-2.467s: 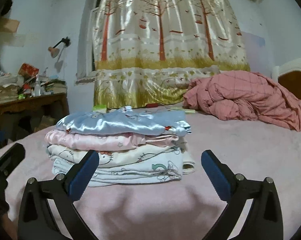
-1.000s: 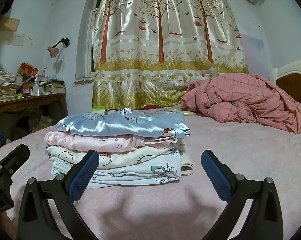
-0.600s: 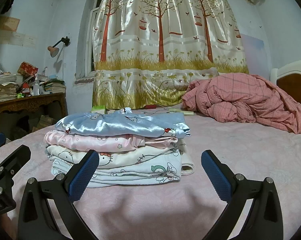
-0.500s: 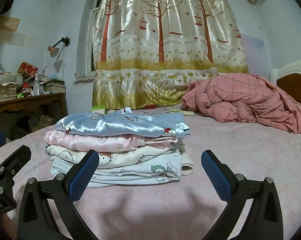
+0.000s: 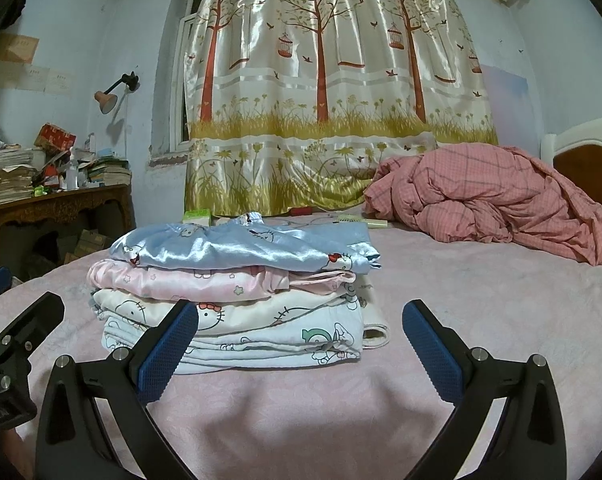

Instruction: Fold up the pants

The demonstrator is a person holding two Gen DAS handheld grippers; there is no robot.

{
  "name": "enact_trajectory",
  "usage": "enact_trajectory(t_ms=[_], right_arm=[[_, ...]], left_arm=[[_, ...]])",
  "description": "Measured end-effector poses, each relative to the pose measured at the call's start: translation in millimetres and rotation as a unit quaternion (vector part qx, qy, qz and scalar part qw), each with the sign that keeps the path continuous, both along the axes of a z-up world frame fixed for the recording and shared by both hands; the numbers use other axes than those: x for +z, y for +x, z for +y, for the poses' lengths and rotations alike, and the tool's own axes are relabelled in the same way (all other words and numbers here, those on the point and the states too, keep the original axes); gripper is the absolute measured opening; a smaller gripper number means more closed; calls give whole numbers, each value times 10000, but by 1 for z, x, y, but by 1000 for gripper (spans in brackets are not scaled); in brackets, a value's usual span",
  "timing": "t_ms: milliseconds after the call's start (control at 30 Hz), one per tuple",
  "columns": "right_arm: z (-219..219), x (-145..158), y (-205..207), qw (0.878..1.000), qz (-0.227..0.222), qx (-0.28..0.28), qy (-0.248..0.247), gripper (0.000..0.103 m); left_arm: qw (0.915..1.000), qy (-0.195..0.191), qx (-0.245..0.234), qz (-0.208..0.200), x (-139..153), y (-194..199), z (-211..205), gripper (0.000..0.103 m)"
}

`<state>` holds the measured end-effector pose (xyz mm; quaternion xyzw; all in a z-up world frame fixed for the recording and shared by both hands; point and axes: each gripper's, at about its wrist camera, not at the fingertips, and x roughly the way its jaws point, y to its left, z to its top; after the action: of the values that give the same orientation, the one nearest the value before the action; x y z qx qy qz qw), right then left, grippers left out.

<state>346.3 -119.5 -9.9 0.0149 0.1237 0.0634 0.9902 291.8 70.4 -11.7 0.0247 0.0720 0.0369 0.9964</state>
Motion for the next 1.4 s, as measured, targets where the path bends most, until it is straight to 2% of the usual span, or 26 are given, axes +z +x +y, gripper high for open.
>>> enact_trajectory(t_ms=[1400], right_arm=[[-2,-3,2,10000,57,29,-17,102]], left_arm=[[10000,69,-22,22,-3,4,3,103]])
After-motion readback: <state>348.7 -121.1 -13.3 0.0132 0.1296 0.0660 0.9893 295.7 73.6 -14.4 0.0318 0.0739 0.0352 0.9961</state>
